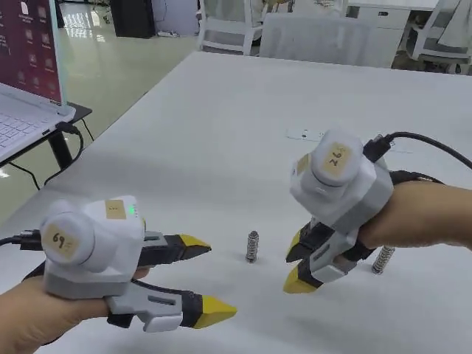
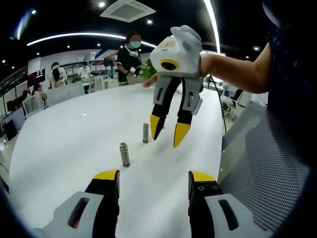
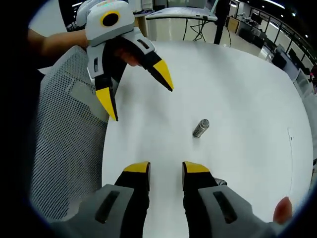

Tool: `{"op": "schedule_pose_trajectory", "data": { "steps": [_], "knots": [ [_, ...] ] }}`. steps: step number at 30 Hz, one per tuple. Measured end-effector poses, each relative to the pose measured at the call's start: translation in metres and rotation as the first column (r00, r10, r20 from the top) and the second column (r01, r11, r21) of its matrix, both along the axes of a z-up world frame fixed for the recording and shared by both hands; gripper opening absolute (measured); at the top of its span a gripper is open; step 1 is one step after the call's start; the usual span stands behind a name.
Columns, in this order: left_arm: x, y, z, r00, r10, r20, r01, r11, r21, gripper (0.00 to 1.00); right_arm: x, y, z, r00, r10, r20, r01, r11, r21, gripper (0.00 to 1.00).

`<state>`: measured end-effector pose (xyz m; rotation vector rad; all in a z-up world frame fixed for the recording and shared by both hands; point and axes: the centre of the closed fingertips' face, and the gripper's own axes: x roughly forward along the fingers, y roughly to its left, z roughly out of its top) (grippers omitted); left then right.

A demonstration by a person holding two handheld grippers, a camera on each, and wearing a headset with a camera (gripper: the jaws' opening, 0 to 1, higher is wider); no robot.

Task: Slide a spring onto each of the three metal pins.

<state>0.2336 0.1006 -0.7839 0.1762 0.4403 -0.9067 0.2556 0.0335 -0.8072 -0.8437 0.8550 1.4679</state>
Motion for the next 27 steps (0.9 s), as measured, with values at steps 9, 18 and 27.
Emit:
{"op": "schedule_pose_trajectory", "data": {
  "steps": [9, 18, 27],
  "knots": [
    [0.001, -0.001, 0.002, 1.000, -0.001, 0.004, 0.001, 1.000, -0.003, 0.51, -0.013, -0.016, 0.001, 0.997, -0.072, -0.032, 0.074, 0.995, 0.070, 0.24],
    [-0.001, -0.003, 0.002, 1.000, -0.006, 0.004, 0.006, 1.000, -0.007, 0.52, -0.014, -0.039, 0.004, 0.983, -0.175, -0.056, 0.181, 0.975, 0.131, 0.24],
    [-0.002, -0.003, 0.002, 1.000, -0.003, 0.003, 0.003, 1.000, -0.010, 0.53, -0.010, -0.067, 0.006, 0.957, -0.281, -0.070, 0.290, 0.939, 0.184, 0.24]
  ]
}}
